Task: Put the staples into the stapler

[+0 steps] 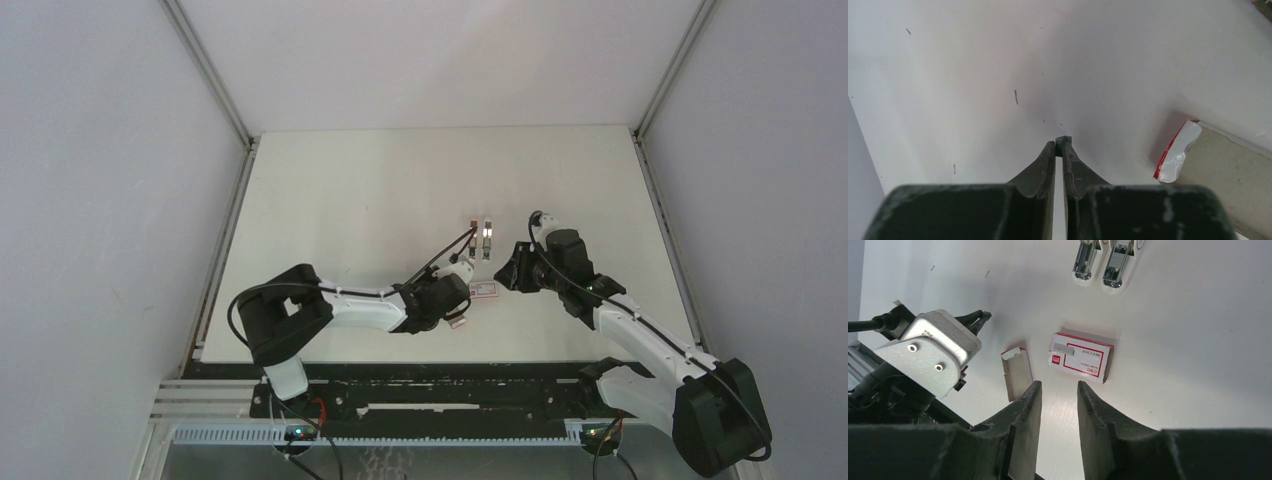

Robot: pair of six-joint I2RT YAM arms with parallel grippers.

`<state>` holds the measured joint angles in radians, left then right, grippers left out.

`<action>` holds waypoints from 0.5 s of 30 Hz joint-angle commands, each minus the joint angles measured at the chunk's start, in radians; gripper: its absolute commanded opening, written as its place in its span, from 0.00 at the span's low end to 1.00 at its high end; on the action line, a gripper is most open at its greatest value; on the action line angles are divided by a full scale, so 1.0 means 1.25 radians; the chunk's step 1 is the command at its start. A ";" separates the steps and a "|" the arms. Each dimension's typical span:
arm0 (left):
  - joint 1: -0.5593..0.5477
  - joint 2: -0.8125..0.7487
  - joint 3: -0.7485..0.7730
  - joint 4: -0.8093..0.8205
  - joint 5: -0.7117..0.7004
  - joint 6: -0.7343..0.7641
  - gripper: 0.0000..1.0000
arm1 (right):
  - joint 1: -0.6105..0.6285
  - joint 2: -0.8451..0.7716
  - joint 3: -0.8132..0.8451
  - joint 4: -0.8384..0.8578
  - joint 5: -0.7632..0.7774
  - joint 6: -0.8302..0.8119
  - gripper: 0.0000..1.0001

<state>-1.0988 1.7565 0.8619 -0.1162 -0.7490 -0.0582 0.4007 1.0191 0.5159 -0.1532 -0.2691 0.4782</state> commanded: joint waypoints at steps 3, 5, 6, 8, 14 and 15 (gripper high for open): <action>-0.001 0.037 0.056 -0.017 0.005 0.021 0.13 | -0.008 -0.015 -0.002 0.026 -0.010 -0.013 0.32; -0.002 0.048 0.061 -0.024 0.011 0.021 0.13 | -0.009 -0.016 -0.001 0.026 -0.009 -0.013 0.32; -0.004 0.052 0.062 -0.026 0.011 0.022 0.13 | -0.010 -0.017 -0.002 0.026 -0.011 -0.013 0.32; -0.010 0.059 0.066 -0.029 0.008 0.025 0.14 | -0.011 -0.016 -0.004 0.027 -0.012 -0.013 0.32; -0.026 0.068 0.075 -0.042 0.057 0.016 0.25 | -0.020 -0.017 -0.004 0.027 -0.019 -0.014 0.32; -0.026 0.062 0.075 -0.041 0.066 0.010 0.27 | -0.021 -0.020 -0.005 0.027 -0.020 -0.014 0.32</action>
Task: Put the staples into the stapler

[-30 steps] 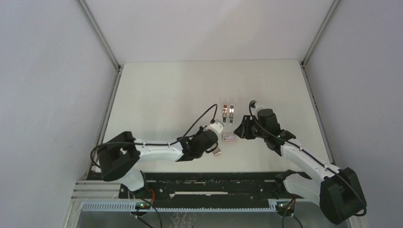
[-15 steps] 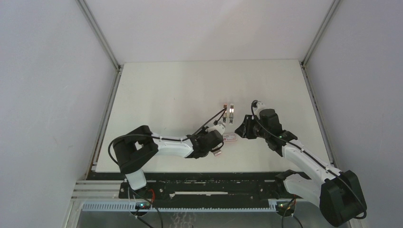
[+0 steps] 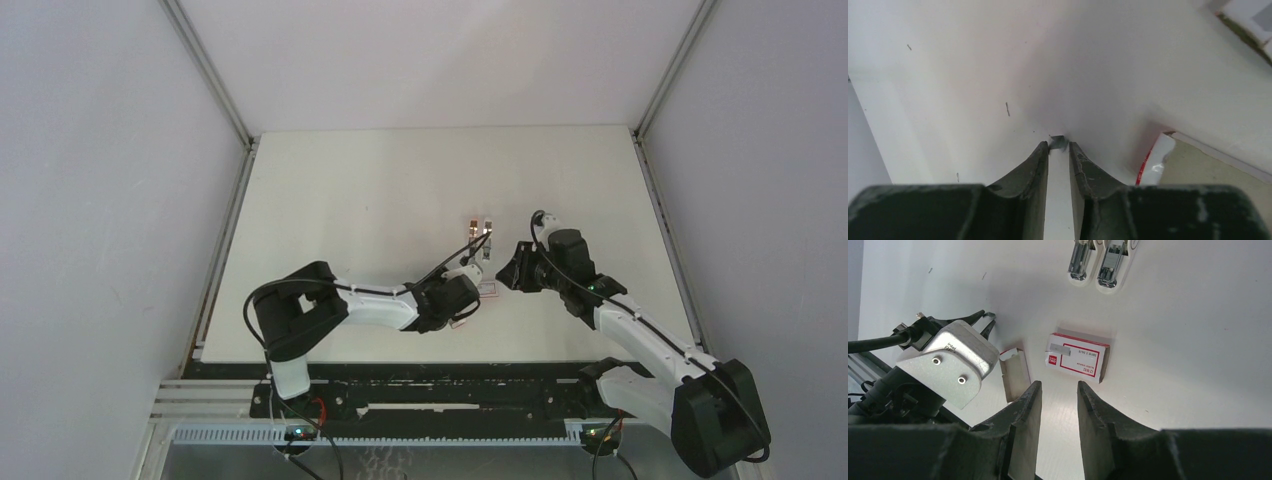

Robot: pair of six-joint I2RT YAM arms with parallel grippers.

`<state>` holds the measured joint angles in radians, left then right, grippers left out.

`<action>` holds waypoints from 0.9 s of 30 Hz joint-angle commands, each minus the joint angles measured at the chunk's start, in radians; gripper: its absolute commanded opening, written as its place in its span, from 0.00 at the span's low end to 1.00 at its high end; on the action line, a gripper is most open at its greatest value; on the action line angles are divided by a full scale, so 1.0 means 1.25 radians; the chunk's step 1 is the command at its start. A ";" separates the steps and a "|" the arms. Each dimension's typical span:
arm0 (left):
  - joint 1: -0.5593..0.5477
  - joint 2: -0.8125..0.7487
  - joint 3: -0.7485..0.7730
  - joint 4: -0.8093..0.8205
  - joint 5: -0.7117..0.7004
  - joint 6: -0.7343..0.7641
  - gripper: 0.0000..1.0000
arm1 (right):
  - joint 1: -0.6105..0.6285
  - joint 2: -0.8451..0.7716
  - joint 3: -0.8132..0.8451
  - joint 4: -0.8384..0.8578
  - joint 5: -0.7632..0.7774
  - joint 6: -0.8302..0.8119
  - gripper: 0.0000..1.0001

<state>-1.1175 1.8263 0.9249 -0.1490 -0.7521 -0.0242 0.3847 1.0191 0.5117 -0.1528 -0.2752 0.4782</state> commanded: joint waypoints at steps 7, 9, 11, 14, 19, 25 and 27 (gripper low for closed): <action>-0.011 -0.085 0.001 -0.005 0.156 -0.068 0.40 | -0.014 -0.026 -0.003 0.025 -0.016 -0.012 0.32; -0.004 -0.118 -0.009 -0.004 0.188 -0.089 0.43 | -0.016 -0.029 -0.003 0.024 -0.016 -0.011 0.32; 0.015 -0.156 -0.023 -0.001 0.224 -0.113 0.45 | -0.017 -0.031 -0.004 0.025 -0.016 -0.010 0.32; 0.050 -0.211 -0.058 0.033 0.271 -0.142 0.52 | -0.018 -0.033 -0.004 0.025 -0.018 -0.009 0.32; 0.140 -0.224 -0.088 0.053 0.389 -0.154 0.56 | -0.019 -0.034 -0.004 0.023 -0.023 -0.010 0.32; 0.214 -0.225 -0.115 0.077 0.473 -0.144 0.58 | -0.023 -0.039 -0.006 0.022 -0.024 -0.009 0.32; 0.231 -0.221 -0.121 0.087 0.483 -0.142 0.58 | -0.023 -0.037 -0.006 0.022 -0.026 -0.009 0.32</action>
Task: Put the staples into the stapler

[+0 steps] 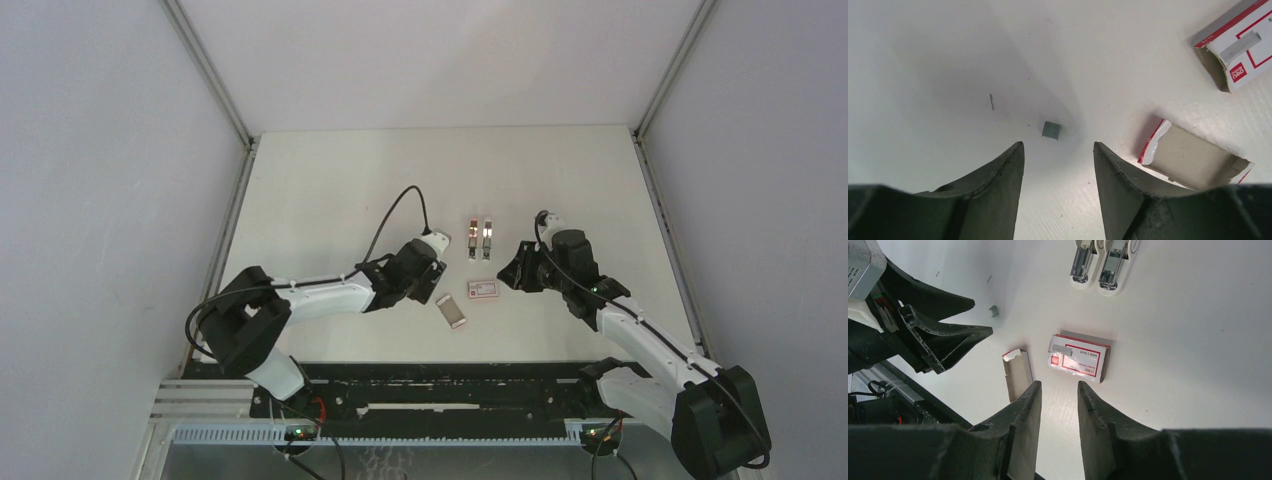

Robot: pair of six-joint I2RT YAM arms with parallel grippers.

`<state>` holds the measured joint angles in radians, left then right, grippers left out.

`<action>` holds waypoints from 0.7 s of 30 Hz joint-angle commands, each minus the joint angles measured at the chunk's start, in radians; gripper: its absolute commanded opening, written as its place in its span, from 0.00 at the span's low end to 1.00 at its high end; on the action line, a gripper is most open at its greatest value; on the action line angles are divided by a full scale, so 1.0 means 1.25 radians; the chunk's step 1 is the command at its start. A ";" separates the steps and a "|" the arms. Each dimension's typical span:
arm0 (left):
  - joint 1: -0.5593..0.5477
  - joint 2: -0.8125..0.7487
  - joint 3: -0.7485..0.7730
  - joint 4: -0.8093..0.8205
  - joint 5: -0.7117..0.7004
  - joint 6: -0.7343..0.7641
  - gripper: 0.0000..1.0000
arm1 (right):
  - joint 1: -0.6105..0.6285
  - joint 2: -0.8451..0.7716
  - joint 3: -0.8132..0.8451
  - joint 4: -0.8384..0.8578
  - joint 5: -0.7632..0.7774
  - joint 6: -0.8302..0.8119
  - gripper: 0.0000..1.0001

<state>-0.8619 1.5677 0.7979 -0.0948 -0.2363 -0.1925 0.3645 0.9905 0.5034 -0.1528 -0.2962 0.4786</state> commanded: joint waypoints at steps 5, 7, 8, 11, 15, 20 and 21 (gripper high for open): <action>0.050 0.003 -0.022 0.061 0.095 0.009 0.56 | -0.009 -0.014 0.002 0.021 -0.012 -0.012 0.32; 0.060 0.013 -0.021 0.070 0.105 0.013 0.53 | -0.010 -0.013 0.001 0.020 -0.013 -0.012 0.32; 0.066 0.017 -0.019 0.073 0.109 0.015 0.50 | -0.011 -0.014 0.002 0.020 -0.013 -0.012 0.32; 0.074 0.027 -0.019 0.076 0.113 0.019 0.47 | -0.012 -0.015 0.002 0.019 -0.014 -0.011 0.32; 0.080 0.035 -0.016 0.078 0.117 0.021 0.44 | -0.014 -0.012 0.001 0.020 -0.017 -0.012 0.32; 0.085 0.049 -0.015 0.076 0.125 0.021 0.38 | -0.016 -0.014 0.000 0.018 -0.017 -0.012 0.32; 0.085 0.050 -0.015 0.076 0.126 0.020 0.37 | -0.017 -0.014 -0.001 0.018 -0.018 -0.013 0.32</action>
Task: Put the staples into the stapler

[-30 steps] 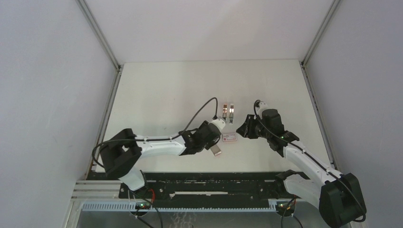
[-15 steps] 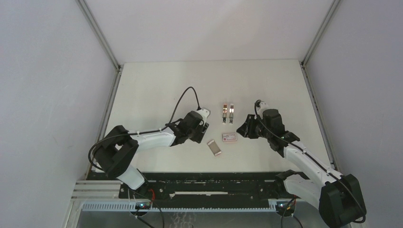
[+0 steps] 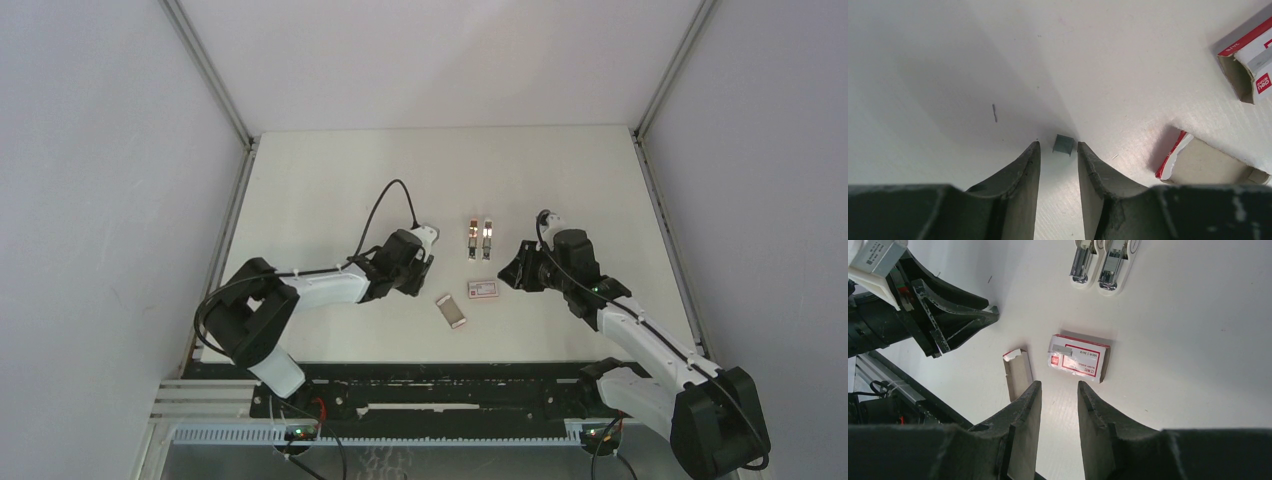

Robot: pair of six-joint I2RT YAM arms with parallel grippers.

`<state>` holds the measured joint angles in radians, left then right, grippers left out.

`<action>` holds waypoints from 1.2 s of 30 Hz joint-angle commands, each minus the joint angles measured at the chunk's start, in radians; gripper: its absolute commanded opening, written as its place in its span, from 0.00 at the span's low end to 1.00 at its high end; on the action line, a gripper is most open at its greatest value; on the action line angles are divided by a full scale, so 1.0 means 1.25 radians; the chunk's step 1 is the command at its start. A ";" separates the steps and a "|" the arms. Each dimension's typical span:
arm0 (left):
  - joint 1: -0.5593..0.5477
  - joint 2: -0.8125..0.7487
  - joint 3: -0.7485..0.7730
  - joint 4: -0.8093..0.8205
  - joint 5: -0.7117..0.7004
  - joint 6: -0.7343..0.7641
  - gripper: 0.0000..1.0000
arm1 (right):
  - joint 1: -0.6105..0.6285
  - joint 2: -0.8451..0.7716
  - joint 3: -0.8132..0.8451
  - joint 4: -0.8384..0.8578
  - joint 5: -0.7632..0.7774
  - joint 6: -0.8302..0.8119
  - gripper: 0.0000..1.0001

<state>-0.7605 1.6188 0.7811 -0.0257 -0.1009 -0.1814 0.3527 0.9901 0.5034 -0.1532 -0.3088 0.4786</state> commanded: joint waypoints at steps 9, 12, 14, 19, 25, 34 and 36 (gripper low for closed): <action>0.003 0.011 -0.015 0.021 0.033 0.009 0.34 | -0.015 -0.012 -0.003 0.018 -0.013 -0.012 0.32; 0.003 0.014 -0.014 0.021 0.040 0.008 0.30 | -0.016 -0.012 -0.003 0.018 -0.014 -0.012 0.32; 0.003 0.013 -0.015 0.021 0.043 0.006 0.28 | -0.017 -0.012 -0.004 0.018 -0.013 -0.013 0.32; 0.003 0.002 -0.027 0.020 0.053 -0.009 0.21 | -0.018 -0.012 -0.003 0.020 -0.016 -0.011 0.32; 0.003 -0.030 -0.070 0.049 0.100 -0.041 0.16 | -0.018 -0.008 -0.007 0.037 -0.032 0.000 0.32; 0.003 -0.170 -0.141 0.183 0.299 -0.149 0.16 | -0.017 -0.044 -0.039 0.160 -0.187 0.048 0.33; 0.003 -0.212 -0.159 0.222 0.353 -0.174 0.16 | -0.016 -0.066 -0.054 0.209 -0.232 0.063 0.35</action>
<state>-0.7570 1.4689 0.6147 0.1081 0.1642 -0.3054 0.3351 0.9668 0.4538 -0.0586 -0.4591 0.5114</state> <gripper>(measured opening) 0.166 0.331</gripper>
